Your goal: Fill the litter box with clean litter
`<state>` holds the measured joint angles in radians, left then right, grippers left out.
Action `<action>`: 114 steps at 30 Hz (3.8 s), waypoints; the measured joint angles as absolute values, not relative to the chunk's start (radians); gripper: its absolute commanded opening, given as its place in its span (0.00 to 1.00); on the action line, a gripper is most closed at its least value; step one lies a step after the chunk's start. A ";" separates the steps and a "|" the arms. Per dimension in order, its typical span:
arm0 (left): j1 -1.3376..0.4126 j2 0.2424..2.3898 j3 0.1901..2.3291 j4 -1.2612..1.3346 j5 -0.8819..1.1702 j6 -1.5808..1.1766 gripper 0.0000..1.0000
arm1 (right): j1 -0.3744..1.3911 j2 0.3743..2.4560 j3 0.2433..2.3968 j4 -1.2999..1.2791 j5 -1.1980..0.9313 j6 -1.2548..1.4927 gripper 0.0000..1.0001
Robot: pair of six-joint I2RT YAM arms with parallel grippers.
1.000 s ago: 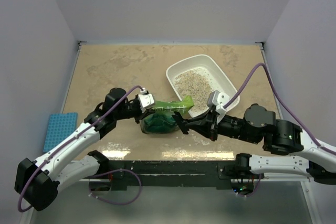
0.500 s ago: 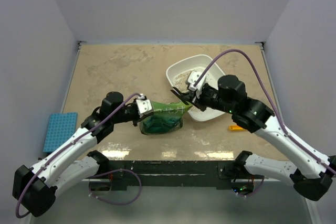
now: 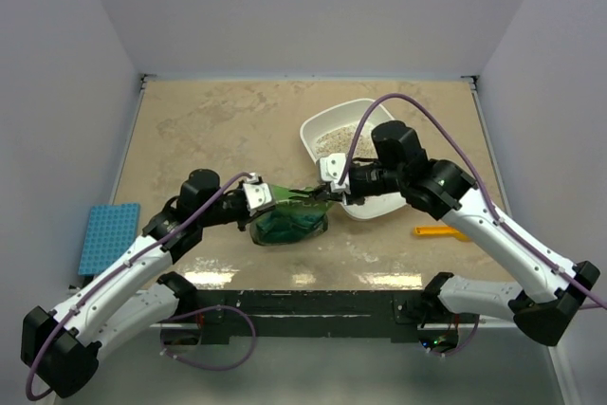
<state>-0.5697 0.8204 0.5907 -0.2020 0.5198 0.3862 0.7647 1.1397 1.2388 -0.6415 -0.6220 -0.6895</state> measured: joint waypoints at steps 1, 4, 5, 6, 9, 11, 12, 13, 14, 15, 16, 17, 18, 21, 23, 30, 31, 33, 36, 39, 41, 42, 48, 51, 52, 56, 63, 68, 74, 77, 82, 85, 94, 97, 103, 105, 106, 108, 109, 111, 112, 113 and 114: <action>-0.570 0.818 0.591 -0.205 0.520 0.386 0.00 | 0.765 1.141 1.246 -0.643 -0.629 -0.699 0.00; -0.570 0.817 0.591 -0.207 0.519 0.386 0.00 | 0.765 1.155 1.262 -0.645 -0.648 -0.723 0.00; -0.570 0.817 0.591 -0.207 0.519 0.385 0.00 | 0.765 1.163 1.264 -0.644 -0.650 -0.729 0.00; -0.570 0.817 0.591 -0.207 0.519 0.385 0.00 | 0.765 1.170 1.264 -0.645 -0.652 -0.733 0.00; -0.570 0.817 0.591 -0.207 0.519 0.383 0.00 | 0.765 1.198 1.264 -0.644 -0.662 -0.739 0.00; -0.570 0.817 0.591 -0.207 0.519 0.381 0.00 | 0.765 1.217 1.264 -0.643 -0.670 -0.742 0.00; -0.570 0.817 0.591 -0.207 0.519 0.381 0.00 | 0.765 1.224 1.264 -0.643 -0.672 -0.742 0.00; -0.570 0.817 0.591 -0.207 0.519 0.381 0.00 | 0.765 1.232 1.264 -0.642 -0.673 -0.742 0.00; -0.570 0.817 0.591 -0.207 0.519 0.380 0.00 | 0.764 1.238 1.264 -0.640 -0.673 -0.742 0.00; -0.570 0.817 0.591 -0.207 0.519 0.380 0.00 | 0.763 1.242 1.264 -0.635 -0.674 -0.742 0.00; -0.570 0.817 0.591 -0.207 0.519 0.379 0.00 | 0.760 1.246 1.264 -0.631 -0.675 -0.742 0.00; -0.570 0.817 0.591 -0.207 0.519 0.379 0.00 | 0.757 1.248 1.264 -0.627 -0.676 -0.742 0.00; -0.570 0.817 0.591 -0.207 0.519 0.378 0.00 | 0.753 1.250 1.264 -0.623 -0.677 -0.742 0.00; -0.570 0.817 0.591 -0.208 0.519 0.378 0.00 | 0.741 1.257 1.264 -0.613 -0.678 -0.745 0.00; -0.570 0.817 0.591 -0.208 0.519 0.378 0.00 | 0.733 1.262 1.264 -0.612 -0.682 -0.748 0.00; -0.571 0.817 0.591 -0.208 0.517 0.377 0.00 | 0.719 1.286 1.259 -0.605 -0.701 -0.754 0.00; -0.571 0.817 0.591 -0.208 0.517 0.377 0.00 | 0.719 1.288 1.256 -0.603 -0.701 -0.754 0.00; -0.571 0.817 0.591 -0.208 0.516 0.377 0.00 | 0.719 1.292 1.248 -0.596 -0.702 -0.754 0.00; -0.571 0.818 0.591 -0.207 0.514 0.377 0.00 | 0.719 1.300 1.236 -0.585 -0.698 -0.754 0.00; -0.572 0.820 0.591 -0.205 0.509 0.376 0.00 | 0.719 1.311 1.224 -0.581 -0.682 -0.754 0.00; -0.572 0.820 0.591 -0.203 0.502 0.371 0.00 | 0.720 1.316 1.218 -0.580 -0.665 -0.753 0.00; -0.572 0.820 0.591 -0.202 0.497 0.365 0.00 | 0.720 1.317 1.215 -0.581 -0.655 -0.753 0.00; -0.572 0.821 0.590 -0.191 0.478 0.329 0.00 | 0.725 1.317 1.211 -0.591 -0.593 -0.753 0.00; -0.572 0.821 0.580 -0.172 0.472 0.308 0.00 | 0.731 1.319 1.212 -0.606 -0.564 -0.754 0.00; -0.572 0.821 0.578 -0.167 0.471 0.302 0.00 | 0.735 1.322 1.216 -0.613 -0.553 -0.756 0.00; -0.580 0.821 0.574 -0.154 0.451 0.280 0.00 | 0.747 1.349 1.248 -0.645 -0.516 -0.761 0.00; -0.607 0.821 0.562 -0.133 0.401 0.273 0.00 | 0.759 1.403 1.308 -0.708 -0.468 -0.760 0.00; -0.612 0.821 0.560 -0.128 0.388 0.271 0.00 | 0.775 1.431 1.354 -0.757 -0.420 -0.760 0.00; -0.617 0.820 0.559 -0.123 0.381 0.271 0.00 | 0.792 1.452 1.403 -0.823 -0.374 -0.760 0.00; -0.618 0.820 0.559 -0.123 0.378 0.271 0.00 | 0.800 1.452 1.406 -0.836 -0.352 -0.761 0.00; -0.621 0.820 0.558 -0.124 0.377 0.271 0.00 | 0.811 1.430 1.374 -0.825 -0.332 -0.762 0.00; -0.625 0.818 0.558 -0.124 0.378 0.271 0.00 | 0.813 1.412 1.353 -0.816 -0.325 -0.762 0.00; -0.625 0.817 0.558 -0.126 0.378 0.271 0.00 | 0.826 1.407 1.357 -0.823 -0.297 -0.762 0.00; -0.625 0.816 0.558 -0.128 0.376 0.271 0.00 | 0.834 1.419 1.360 -0.823 -0.285 -0.761 0.00; -0.625 0.816 0.558 -0.133 0.363 0.271 0.00 | 0.838 1.438 1.360 -0.813 -0.281 -0.759 0.03; -0.624 0.815 0.558 -0.135 0.360 0.271 0.00 | 0.838 1.440 1.358 -0.808 -0.282 -0.756 0.09; -0.624 0.815 0.558 -0.136 0.359 0.271 0.00 | 0.838 1.440 1.357 -0.804 -0.282 -0.754 0.10; -0.624 0.813 0.558 -0.136 0.357 0.271 0.00 | 0.838 1.440 1.357 -0.801 -0.282 -0.751 0.15; -0.624 0.813 0.558 -0.136 0.356 0.271 0.00 | 0.838 1.439 1.356 -0.799 -0.283 -0.748 0.16; -0.624 0.813 0.558 -0.136 0.355 0.271 0.00 | 0.838 1.439 1.354 -0.798 -0.283 -0.744 0.20; -0.624 0.813 0.558 -0.136 0.355 0.271 0.00 | 0.838 1.438 1.353 -0.797 -0.284 -0.742 0.21; -0.624 0.813 0.558 -0.136 0.355 0.271 0.00 | 0.838 1.438 1.353 -0.797 -0.285 -0.741 0.22; -0.624 0.813 0.558 -0.136 0.355 0.271 0.00 | 0.838 1.437 1.353 -0.797 -0.286 -0.740 0.24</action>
<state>-0.6243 0.8131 0.5575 -0.1364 0.3550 0.2707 0.8375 1.4372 1.3529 -0.7971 -0.2863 -0.7399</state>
